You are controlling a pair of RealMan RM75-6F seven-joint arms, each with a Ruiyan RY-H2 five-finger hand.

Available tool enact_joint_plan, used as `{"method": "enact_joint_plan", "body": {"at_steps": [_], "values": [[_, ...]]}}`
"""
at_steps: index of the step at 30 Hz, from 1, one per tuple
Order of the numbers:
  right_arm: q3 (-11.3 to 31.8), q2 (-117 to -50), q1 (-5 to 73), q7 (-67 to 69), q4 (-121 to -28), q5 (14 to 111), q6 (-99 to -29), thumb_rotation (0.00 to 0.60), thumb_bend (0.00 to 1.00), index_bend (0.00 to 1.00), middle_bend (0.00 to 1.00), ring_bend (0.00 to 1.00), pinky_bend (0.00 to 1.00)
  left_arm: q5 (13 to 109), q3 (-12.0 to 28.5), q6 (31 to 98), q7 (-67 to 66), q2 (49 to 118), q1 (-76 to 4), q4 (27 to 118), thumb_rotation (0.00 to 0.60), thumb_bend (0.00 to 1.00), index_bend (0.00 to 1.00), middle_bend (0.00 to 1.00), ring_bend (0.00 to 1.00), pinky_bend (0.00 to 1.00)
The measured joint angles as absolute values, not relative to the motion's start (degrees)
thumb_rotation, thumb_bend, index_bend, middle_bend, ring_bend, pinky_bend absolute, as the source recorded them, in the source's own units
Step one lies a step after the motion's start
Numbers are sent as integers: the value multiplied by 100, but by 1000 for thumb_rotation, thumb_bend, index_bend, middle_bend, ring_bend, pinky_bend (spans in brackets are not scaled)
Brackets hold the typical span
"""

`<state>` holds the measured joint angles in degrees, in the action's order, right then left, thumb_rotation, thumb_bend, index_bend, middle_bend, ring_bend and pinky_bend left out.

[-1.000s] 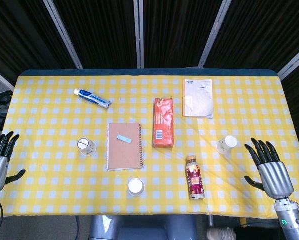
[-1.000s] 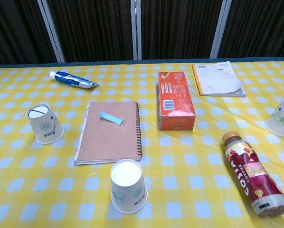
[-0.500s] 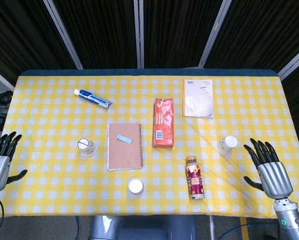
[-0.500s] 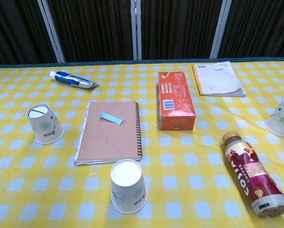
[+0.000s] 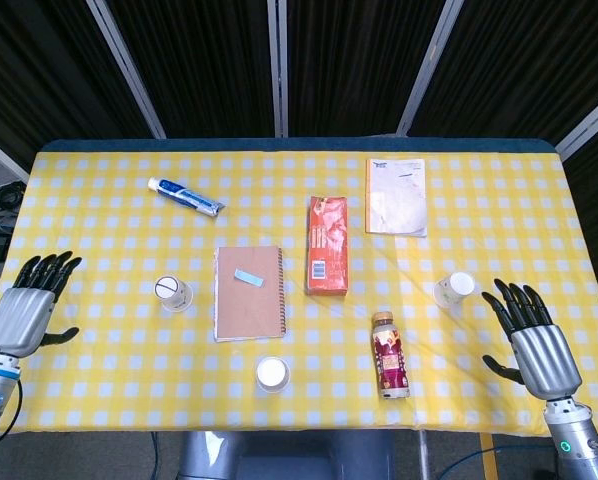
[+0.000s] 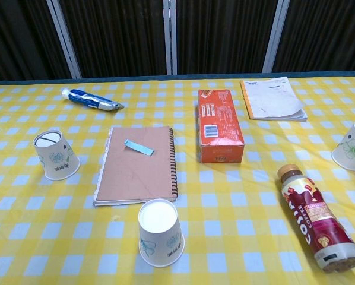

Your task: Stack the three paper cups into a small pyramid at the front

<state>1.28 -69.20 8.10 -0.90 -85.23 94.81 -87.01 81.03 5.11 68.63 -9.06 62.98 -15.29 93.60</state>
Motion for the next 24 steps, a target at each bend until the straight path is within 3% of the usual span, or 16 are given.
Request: {"method": "enact_joint_plan", "body": {"at_steps": [4, 13, 24], "values": [[128, -6908, 808, -60, -8537, 9480, -8705, 600, 30, 125, 0, 0, 36, 7862, 595, 6254, -1125, 6241, -1916, 9419, 600, 231, 30, 0, 0, 0], [107, -6853, 798, 32, -8579, 9543, -8756, 600, 30, 125, 0, 0, 36, 7076, 798, 5425, -1989, 6400, -2659, 9663, 600, 234, 184, 0, 0, 0], [103, -6805, 781, 107, -8620, 9561, -8799, 600, 30, 125, 0, 0, 36, 6057, 816, 5037, -2856, 6733, -3296, 9843, 600, 290, 200, 0, 0, 0]]}}
